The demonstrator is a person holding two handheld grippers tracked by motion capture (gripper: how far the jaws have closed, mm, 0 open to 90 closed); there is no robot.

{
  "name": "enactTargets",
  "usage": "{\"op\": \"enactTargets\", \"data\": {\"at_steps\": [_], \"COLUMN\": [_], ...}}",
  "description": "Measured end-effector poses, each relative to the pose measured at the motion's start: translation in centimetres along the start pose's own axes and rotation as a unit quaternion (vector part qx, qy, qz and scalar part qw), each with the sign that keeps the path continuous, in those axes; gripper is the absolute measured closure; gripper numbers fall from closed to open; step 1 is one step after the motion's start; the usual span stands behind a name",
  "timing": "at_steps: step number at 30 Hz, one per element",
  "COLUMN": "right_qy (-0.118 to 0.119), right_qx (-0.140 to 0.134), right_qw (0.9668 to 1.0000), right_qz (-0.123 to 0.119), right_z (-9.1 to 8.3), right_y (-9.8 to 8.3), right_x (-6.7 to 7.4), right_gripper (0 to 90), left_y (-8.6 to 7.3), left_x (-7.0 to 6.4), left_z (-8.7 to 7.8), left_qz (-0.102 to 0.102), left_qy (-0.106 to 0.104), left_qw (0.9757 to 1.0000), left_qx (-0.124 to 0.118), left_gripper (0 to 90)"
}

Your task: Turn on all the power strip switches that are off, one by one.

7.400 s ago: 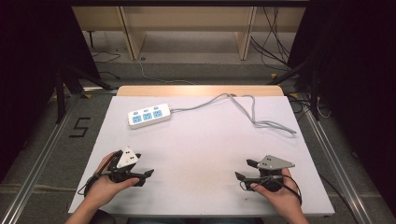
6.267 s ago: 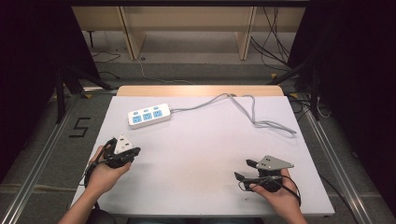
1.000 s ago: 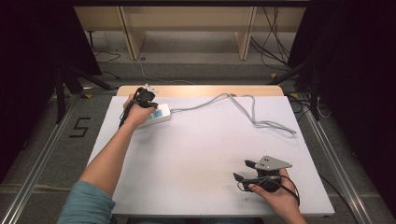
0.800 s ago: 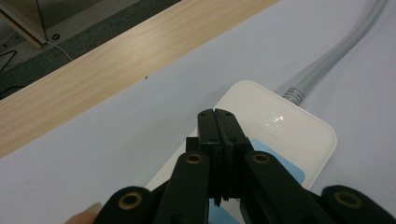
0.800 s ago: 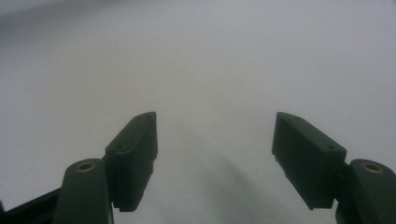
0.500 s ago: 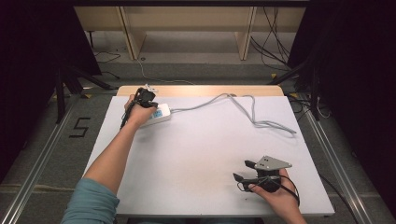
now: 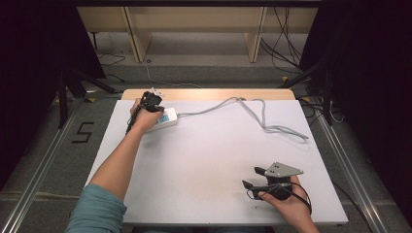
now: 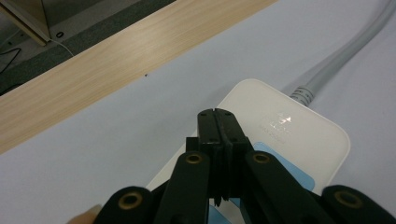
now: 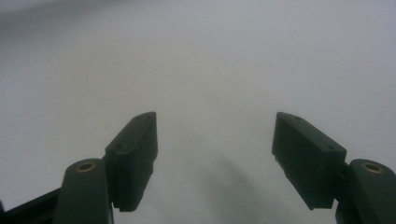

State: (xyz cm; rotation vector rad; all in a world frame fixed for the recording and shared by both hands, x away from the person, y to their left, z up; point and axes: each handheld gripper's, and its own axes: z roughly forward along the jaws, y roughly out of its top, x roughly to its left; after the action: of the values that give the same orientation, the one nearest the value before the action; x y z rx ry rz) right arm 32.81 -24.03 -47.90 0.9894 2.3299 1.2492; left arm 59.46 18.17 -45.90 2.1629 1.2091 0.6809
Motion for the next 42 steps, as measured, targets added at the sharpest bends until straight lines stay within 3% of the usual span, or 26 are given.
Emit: {"op": "enactTargets", "data": {"at_steps": [13, 17, 30, 34, 40, 42], "right_qy": [0.002, 0.002, 0.002, 0.002, 0.001, 0.001], "right_qx": [0.0, 0.001, 0.001, 0.002, 0.001, -0.001], "right_qw": [1.0, 1.0, 1.0, 1.0, 1.0, 1.0], "right_qz": [-0.001, 0.0, 0.0, -0.001, -0.001, -0.002], "right_z": [0.07, 0.06, 0.1, 0.04, 0.01, -0.01], "right_y": [-0.02, -0.03, -0.07, -0.04, -0.02, -0.02], "right_x": [-0.02, -0.03, 0.0, 0.04, 0.04, 0.1], "right_gripper": [32.1, 32.2, 32.1, 32.1, 32.1, 32.1], "left_y": [0.13, 0.12, 0.48, 0.4, 0.4, 0.37], "left_x": [0.12, 0.29, 0.1, 0.22, -0.11, -0.11], "left_z": [0.15, 0.2, 0.3, 0.23, 0.22, 0.21], "left_qz": [0.007, -0.005, 0.002, -0.008, 0.004, -0.003], "left_qy": [-0.005, -0.011, -0.005, -0.014, -0.004, 0.0], "left_qw": [0.9999, 0.9999, 0.9996, 0.9994, 0.9996, 0.9996], "left_qx": [0.01, 0.01, 0.027, 0.029, 0.027, 0.026], "left_gripper": [89.7, 89.7, 89.9, 90.0, 89.9, 89.7]}}
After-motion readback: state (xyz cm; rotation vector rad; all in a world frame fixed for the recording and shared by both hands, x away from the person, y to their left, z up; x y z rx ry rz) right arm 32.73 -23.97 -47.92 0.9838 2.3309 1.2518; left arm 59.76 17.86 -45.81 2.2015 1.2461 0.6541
